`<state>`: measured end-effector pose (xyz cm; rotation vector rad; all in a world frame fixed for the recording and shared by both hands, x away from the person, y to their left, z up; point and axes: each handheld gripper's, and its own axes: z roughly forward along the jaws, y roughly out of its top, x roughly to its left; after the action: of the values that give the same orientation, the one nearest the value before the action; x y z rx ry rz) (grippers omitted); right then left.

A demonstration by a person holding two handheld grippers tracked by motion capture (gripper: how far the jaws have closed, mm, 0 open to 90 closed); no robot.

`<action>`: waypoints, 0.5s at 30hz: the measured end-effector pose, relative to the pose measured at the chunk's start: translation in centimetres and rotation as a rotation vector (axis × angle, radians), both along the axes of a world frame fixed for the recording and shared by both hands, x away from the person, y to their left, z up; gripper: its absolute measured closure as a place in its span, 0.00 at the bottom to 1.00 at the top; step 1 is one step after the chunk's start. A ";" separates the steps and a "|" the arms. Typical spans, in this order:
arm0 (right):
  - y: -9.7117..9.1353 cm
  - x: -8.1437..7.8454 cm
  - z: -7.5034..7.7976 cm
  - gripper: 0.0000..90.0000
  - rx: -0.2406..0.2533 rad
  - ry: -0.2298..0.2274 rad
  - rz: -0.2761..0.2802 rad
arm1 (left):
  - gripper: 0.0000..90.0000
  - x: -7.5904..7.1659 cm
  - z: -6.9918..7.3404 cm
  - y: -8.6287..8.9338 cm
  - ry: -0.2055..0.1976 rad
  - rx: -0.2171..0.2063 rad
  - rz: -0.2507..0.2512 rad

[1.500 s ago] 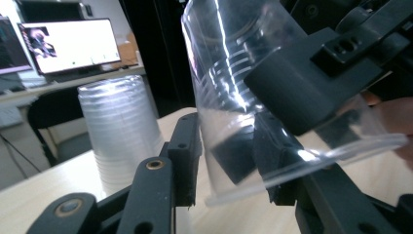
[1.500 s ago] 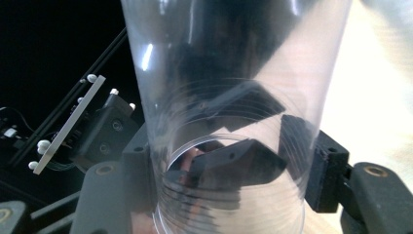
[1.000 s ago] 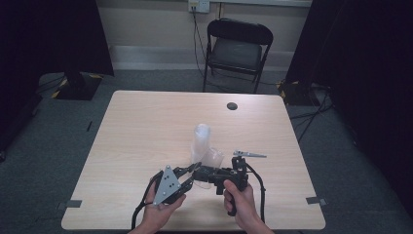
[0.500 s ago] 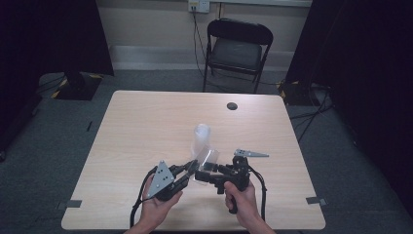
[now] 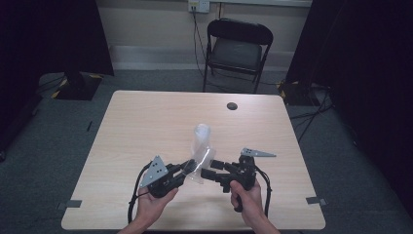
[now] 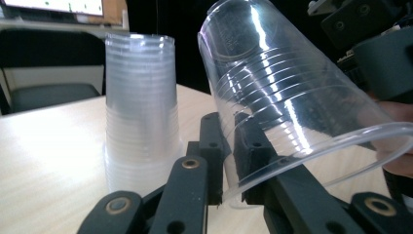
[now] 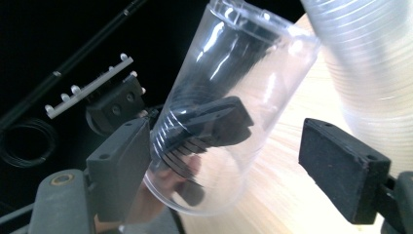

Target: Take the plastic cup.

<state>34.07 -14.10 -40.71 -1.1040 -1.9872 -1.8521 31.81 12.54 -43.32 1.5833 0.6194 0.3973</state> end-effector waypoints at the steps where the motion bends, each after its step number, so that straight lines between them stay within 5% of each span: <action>1: -0.1 0.0 0.0 0.21 -0.012 -0.008 -0.006 | 0.92 0.0 0.0 0.0 0.000 0.000 0.000; 15: -0.8 -0.3 -0.1 0.23 -0.154 -0.116 -0.053 | 0.93 0.3 0.7 0.8 0.132 0.076 -0.031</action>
<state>33.80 -14.89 -40.86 -1.1236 -2.2185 -1.8552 32.16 13.32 -42.64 1.6993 0.6868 0.2977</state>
